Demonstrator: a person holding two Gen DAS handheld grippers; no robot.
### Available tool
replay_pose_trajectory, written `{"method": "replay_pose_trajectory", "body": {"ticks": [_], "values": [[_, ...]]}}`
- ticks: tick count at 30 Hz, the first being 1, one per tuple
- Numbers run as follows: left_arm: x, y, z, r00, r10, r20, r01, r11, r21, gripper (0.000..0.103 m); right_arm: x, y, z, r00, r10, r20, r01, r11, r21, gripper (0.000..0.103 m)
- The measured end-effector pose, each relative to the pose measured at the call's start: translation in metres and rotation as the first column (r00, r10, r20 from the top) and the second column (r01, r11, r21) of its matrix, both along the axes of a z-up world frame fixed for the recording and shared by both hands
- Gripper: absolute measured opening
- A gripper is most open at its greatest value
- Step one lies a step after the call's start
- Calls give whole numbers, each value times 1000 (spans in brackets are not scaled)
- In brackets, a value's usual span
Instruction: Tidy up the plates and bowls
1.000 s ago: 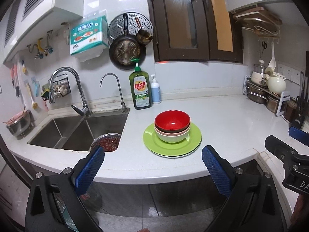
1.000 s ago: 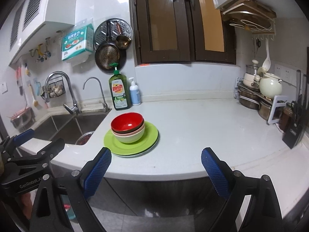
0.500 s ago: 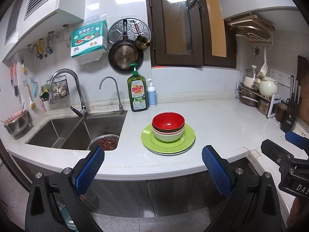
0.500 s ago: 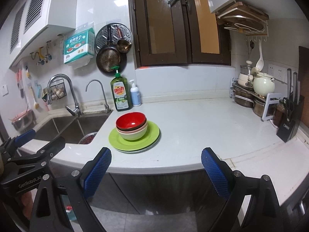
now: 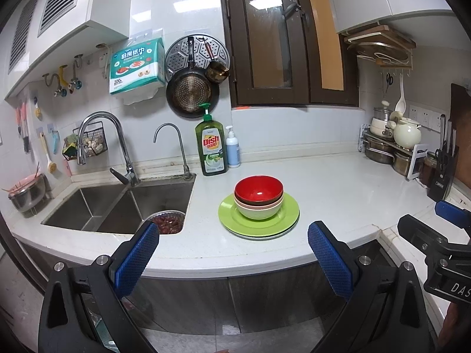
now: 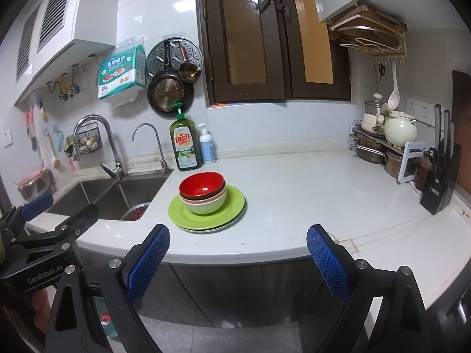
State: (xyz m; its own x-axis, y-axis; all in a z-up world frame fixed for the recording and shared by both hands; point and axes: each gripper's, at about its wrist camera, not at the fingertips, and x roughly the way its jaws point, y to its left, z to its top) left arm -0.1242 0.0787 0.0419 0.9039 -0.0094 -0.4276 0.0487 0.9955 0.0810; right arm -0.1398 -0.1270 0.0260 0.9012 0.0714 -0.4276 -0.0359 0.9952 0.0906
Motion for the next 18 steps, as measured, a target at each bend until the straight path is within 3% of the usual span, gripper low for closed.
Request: {"method": "replay_pose_trajectory", "body": {"ticks": [18], "values": [[10,-3,-4,1000,-3,-24,3,1000,-10,103,4,2,-2,1000,-4,-4,4,1000,-5,95]]}}
